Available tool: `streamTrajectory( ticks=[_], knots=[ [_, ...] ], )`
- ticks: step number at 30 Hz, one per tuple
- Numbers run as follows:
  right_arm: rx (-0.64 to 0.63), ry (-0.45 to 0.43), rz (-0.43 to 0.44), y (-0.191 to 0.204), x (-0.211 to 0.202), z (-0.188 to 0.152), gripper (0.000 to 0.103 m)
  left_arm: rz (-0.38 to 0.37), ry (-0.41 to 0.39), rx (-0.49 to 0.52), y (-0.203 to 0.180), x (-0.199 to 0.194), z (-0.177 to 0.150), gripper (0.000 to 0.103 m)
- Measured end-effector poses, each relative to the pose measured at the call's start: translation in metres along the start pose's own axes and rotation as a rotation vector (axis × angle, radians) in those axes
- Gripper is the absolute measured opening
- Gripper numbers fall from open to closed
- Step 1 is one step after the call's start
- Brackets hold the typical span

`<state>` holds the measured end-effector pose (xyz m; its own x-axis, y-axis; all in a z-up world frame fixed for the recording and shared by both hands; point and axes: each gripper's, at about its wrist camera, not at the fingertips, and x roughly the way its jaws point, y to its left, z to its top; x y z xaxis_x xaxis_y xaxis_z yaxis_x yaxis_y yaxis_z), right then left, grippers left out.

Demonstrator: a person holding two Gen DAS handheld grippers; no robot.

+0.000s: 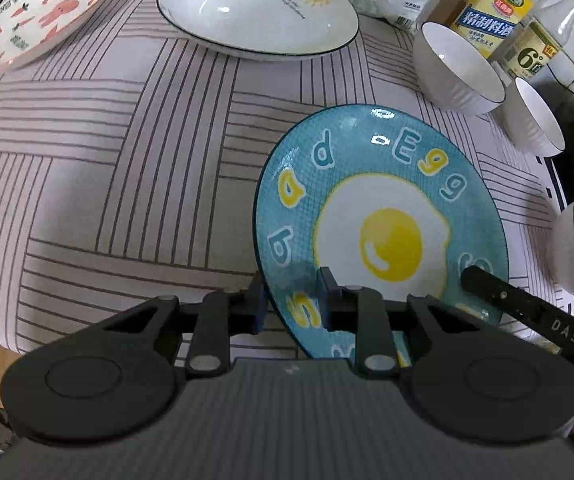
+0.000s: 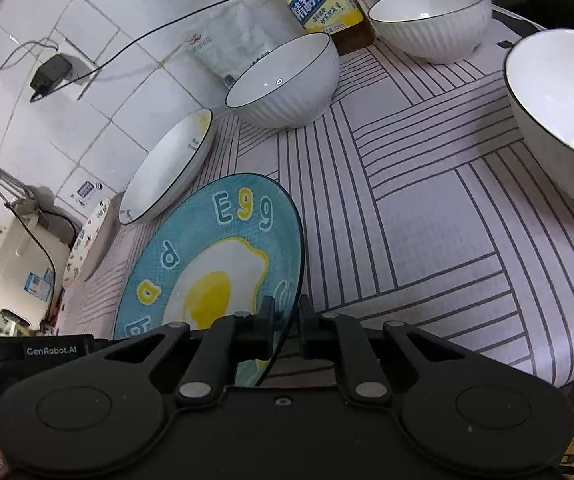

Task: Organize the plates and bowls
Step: 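Lift the blue egg plate with both grippers and lower it onto the white sun plate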

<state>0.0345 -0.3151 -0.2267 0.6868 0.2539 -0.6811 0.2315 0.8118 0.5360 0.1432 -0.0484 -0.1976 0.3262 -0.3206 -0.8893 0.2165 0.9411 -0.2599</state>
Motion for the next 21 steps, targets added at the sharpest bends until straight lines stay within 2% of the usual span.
streamTrajectory(
  ticks=[3, 7, 11, 15, 21],
  knots=[
    [-0.014, 0.015, 0.005, 0.005, -0.005, 0.003, 0.016, 0.020, -0.032, 0.052, -0.005, -0.010, -0.001, 0.024],
    [-0.038, 0.025, 0.013, 0.013, -0.010, 0.006, 0.017, 0.037, -0.083, 0.068, -0.008, -0.024, -0.004, 0.023],
    [-0.057, 0.015, 0.028, 0.022, -0.018, 0.011, 0.017, 0.024, -0.099, 0.057, -0.001, -0.037, -0.002, 0.023],
    [-0.108, 0.016, 0.046, 0.039, -0.019, 0.019, 0.018, 0.045, -0.140, 0.067, 0.003, -0.052, 0.001, 0.023],
    [-0.172, 0.015, 0.082, 0.064, -0.012, 0.037, 0.018, 0.047, -0.175, 0.020, 0.022, -0.064, 0.016, 0.023]
  ],
)
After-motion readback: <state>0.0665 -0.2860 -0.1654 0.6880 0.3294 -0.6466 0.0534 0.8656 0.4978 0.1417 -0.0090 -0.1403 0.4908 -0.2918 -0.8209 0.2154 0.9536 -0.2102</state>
